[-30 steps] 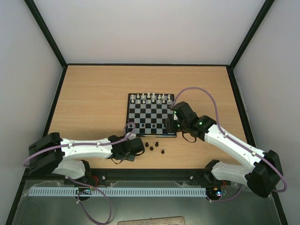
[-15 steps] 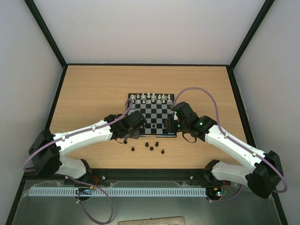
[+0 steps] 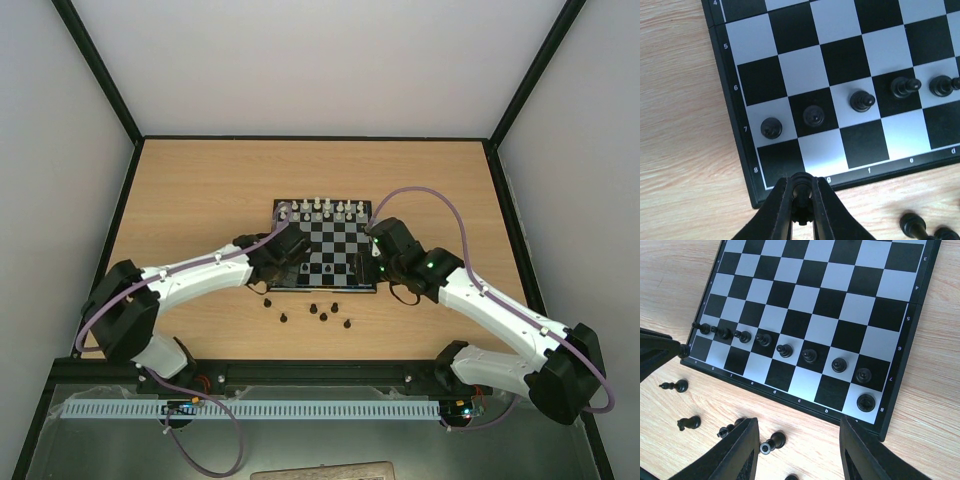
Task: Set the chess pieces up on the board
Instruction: Place the chess piece on the chessboard.
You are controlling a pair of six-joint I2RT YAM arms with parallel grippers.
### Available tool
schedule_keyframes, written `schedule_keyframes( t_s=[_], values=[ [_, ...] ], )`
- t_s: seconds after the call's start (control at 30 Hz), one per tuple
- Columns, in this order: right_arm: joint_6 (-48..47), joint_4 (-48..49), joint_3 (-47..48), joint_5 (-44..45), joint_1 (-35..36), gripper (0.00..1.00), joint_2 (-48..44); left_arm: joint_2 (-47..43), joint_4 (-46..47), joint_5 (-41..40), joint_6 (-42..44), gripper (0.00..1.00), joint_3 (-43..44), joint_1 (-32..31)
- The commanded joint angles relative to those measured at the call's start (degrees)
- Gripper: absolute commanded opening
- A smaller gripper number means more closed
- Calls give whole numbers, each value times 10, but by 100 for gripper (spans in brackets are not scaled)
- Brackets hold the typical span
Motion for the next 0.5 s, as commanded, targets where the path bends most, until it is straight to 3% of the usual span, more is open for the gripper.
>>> schedule_keyframes(
  t_s=[0.0,0.47],
  values=[
    [-5,-3,-7,2,-2,45,-8,15,27,12,15,2,-12,11],
    [-7,-2,-7,-3,-2,45,-1,51,45,-7,24,2,-29,24]
  ],
)
